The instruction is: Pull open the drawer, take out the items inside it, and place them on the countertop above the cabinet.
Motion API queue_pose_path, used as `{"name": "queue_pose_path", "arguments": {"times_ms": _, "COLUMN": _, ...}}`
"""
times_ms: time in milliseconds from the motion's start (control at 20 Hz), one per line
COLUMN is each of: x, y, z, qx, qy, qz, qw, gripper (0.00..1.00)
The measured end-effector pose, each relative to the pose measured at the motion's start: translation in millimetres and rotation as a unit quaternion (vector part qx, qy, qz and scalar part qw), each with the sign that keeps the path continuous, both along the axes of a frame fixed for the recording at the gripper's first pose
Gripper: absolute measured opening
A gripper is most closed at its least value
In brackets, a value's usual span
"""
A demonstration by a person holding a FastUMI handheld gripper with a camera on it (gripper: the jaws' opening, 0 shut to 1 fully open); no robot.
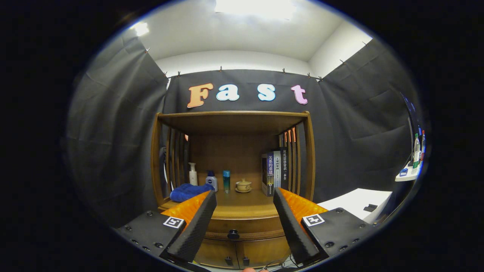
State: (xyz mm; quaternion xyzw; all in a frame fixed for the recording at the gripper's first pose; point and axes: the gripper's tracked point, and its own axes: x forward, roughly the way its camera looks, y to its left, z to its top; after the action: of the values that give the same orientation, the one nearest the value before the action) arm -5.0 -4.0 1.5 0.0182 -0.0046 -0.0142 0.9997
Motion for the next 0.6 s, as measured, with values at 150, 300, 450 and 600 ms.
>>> {"name": "queue_pose_path", "arguments": {"times_ms": 150, "x": -1, "y": 2, "z": -1, "qx": 0.0, "qy": 0.001, "qz": 0.001, "qw": 1.0, "gripper": 0.98}}
{"name": "queue_pose_path", "arguments": {"times_ms": 300, "x": 0, "y": 3, "z": -1, "qx": -0.001, "qy": 0.001, "qz": 0.001, "qw": 1.0, "gripper": 0.98}}
{"name": "queue_pose_path", "arguments": {"times_ms": 450, "x": 1, "y": 3, "z": -2, "qx": -0.001, "qy": 0.002, "qz": 0.001, "qw": 1.0, "gripper": 0.98}}
{"name": "queue_pose_path", "arguments": {"times_ms": 600, "x": 5, "y": 4, "z": -12, "qx": -0.006, "qy": 0.008, "qz": -0.002, "qw": 1.0, "gripper": 0.98}}
